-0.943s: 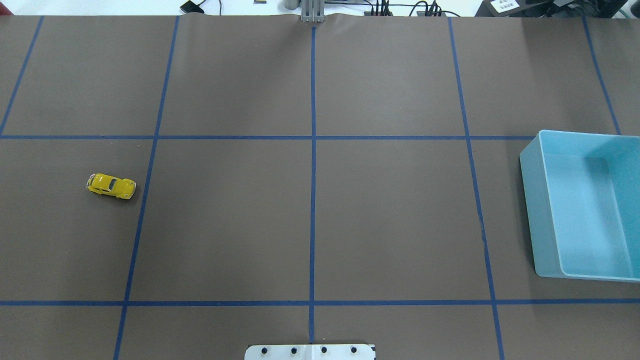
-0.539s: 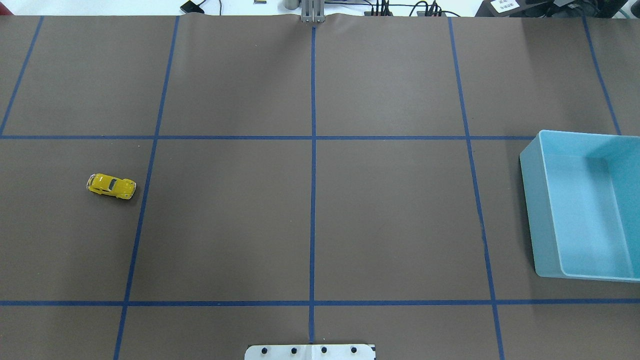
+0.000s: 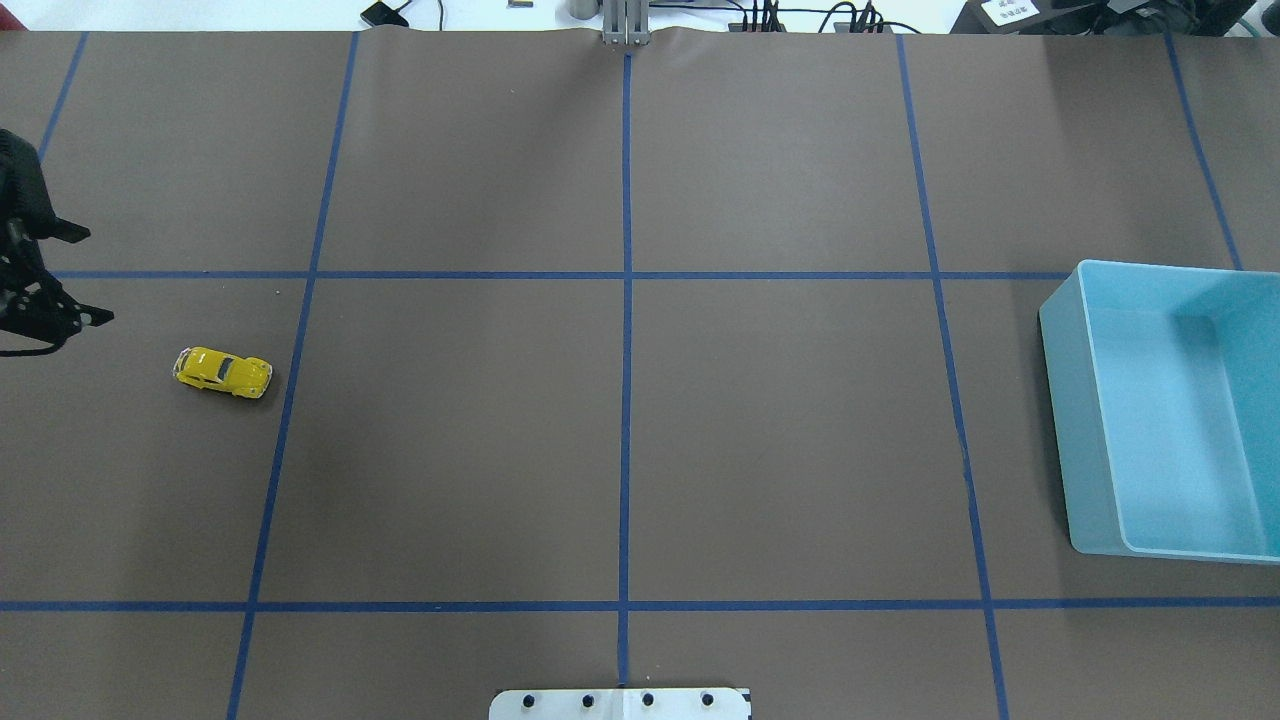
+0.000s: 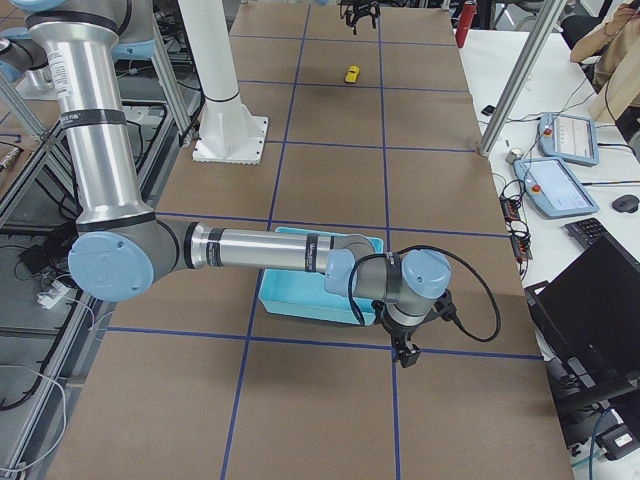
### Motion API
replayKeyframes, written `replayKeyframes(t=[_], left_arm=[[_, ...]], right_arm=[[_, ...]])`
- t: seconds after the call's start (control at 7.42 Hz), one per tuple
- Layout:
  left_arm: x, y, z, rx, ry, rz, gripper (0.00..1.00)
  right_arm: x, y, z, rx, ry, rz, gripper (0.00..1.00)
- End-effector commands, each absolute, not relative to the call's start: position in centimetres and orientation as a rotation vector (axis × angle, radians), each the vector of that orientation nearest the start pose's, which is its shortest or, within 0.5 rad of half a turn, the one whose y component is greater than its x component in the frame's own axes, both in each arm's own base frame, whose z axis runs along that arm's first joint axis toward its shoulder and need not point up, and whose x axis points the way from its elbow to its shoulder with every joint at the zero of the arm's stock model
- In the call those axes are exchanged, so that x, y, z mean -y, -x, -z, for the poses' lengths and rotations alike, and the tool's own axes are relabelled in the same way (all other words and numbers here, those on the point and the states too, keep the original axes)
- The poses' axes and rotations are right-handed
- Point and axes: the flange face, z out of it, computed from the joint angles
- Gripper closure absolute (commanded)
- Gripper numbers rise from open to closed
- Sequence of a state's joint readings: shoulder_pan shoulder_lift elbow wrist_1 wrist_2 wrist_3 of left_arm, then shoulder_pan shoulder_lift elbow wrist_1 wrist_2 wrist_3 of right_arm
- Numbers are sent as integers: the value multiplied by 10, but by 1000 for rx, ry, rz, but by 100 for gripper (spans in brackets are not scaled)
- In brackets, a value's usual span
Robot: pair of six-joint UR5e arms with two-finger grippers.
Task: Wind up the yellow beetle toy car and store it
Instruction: 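Move the left gripper over the yellow beetle toy car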
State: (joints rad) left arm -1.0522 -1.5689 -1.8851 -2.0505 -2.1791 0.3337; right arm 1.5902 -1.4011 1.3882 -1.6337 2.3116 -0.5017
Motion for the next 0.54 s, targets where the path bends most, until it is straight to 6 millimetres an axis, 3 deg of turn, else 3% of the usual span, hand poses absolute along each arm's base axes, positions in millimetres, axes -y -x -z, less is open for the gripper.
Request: replayKeyframes(t=[0.0,0.13,0.4], left_arm=[[457,-236,-453,-635,-747,-1108,0],[443,-256,-453,-651,-729,-1149,0],[449,-269,-433,-643,-689,-1155,0]], right_arm=[[556,-76,-670,742,-116,430,0],[555,-76,-672,742,-114,429,0],[556,-76,-667,740,-122,433,0]])
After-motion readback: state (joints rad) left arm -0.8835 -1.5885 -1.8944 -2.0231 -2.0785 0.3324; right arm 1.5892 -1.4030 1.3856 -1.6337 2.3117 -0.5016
